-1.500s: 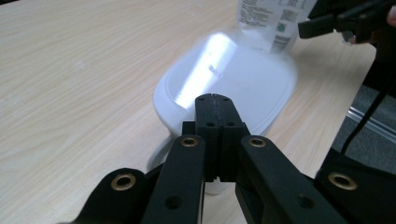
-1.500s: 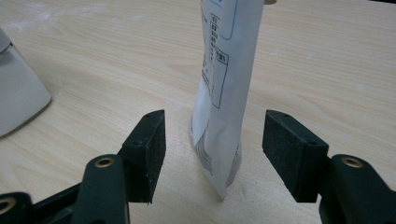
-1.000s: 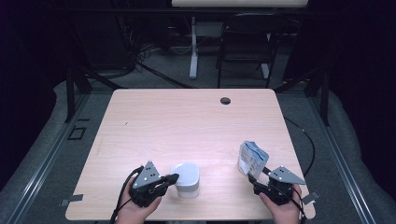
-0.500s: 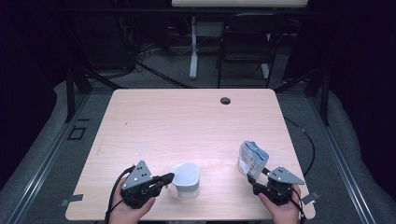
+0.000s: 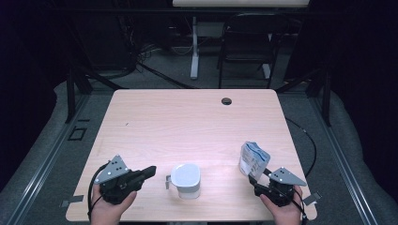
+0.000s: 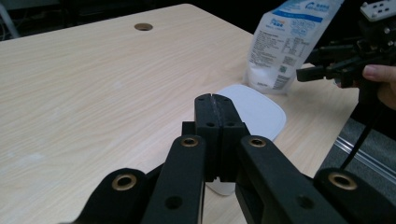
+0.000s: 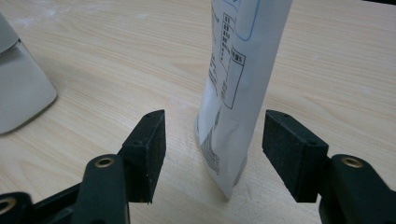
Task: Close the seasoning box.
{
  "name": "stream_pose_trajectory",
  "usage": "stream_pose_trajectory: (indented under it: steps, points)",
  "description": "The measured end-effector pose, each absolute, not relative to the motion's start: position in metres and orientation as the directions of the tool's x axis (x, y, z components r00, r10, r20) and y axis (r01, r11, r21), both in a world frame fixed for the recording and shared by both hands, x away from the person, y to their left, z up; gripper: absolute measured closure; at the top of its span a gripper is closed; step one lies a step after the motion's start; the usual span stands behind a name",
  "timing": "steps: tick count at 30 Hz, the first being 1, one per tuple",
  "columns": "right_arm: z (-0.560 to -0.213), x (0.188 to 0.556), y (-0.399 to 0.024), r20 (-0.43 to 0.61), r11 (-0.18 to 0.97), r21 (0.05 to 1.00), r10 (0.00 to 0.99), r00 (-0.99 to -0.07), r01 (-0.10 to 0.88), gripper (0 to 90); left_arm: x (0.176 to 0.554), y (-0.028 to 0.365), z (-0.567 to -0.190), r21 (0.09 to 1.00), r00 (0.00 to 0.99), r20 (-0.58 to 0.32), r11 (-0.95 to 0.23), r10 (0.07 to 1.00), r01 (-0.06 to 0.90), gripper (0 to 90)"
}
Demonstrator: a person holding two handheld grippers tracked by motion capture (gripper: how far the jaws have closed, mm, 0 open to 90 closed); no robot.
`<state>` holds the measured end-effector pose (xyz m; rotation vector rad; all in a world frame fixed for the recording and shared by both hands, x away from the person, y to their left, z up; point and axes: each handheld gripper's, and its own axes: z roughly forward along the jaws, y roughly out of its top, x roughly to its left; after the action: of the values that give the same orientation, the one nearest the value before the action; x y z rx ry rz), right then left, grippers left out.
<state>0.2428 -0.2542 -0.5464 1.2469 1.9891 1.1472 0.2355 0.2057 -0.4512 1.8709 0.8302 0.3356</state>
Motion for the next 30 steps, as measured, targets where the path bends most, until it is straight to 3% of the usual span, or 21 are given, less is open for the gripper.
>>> stream_pose_trajectory:
  steps: [11,30]
  points:
    - [-0.545,0.242,-0.255,-0.004,0.226,0.864,0.897,-0.442,0.450,39.2,0.245,0.242,-0.461,0.885,0.641,-0.174,-0.167,0.748,0.435,90.0]
    - [-0.547,0.243,-0.253,-0.007,0.233,0.860,0.895,-0.445,0.454,39.3,0.268,0.284,-0.529,0.812,0.450,-0.244,-0.072,0.859,0.579,87.0]
